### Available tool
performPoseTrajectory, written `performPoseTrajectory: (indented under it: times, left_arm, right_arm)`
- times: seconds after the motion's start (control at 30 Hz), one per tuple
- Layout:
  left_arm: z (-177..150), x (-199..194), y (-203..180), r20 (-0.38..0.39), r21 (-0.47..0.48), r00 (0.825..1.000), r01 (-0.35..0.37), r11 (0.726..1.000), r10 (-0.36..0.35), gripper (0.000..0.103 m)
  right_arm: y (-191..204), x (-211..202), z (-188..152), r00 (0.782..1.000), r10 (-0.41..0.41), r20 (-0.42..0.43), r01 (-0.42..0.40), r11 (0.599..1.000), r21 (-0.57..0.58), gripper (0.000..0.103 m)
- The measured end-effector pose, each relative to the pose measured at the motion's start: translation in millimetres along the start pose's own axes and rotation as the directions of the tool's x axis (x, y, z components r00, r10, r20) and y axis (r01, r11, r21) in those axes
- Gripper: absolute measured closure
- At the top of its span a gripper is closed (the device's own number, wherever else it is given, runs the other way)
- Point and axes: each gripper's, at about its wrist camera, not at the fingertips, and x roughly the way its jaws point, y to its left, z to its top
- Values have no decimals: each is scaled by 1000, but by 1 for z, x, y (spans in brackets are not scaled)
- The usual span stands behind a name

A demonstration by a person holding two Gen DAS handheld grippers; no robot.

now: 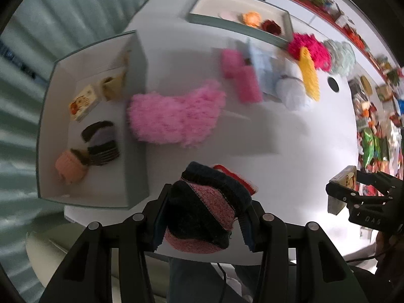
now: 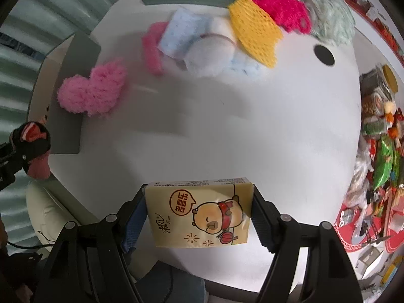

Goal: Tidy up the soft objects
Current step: 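Carry the striped sock and tissue pack over the white box with both tools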

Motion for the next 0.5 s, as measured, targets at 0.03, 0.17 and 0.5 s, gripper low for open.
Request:
performPoseTrajectory:
  times: [0.03,0.17,0.5]
  left_arm:
    - [0,-2,5,4,-9,1000,0,1000,0,54]
    - [3,-10,28,29,-32,1000,4,999,-3,54]
    - [16,-18,68,63,-9,998,4,1000,-4,54]
  right_arm:
    - [3,-1,3,1000,1,1,-1,1000,-1,26]
    - [19,-3,13,1000,-3,6,3,1000,-11,26]
    - [53,2,21,1000,-25,10,25,1000,19,26]
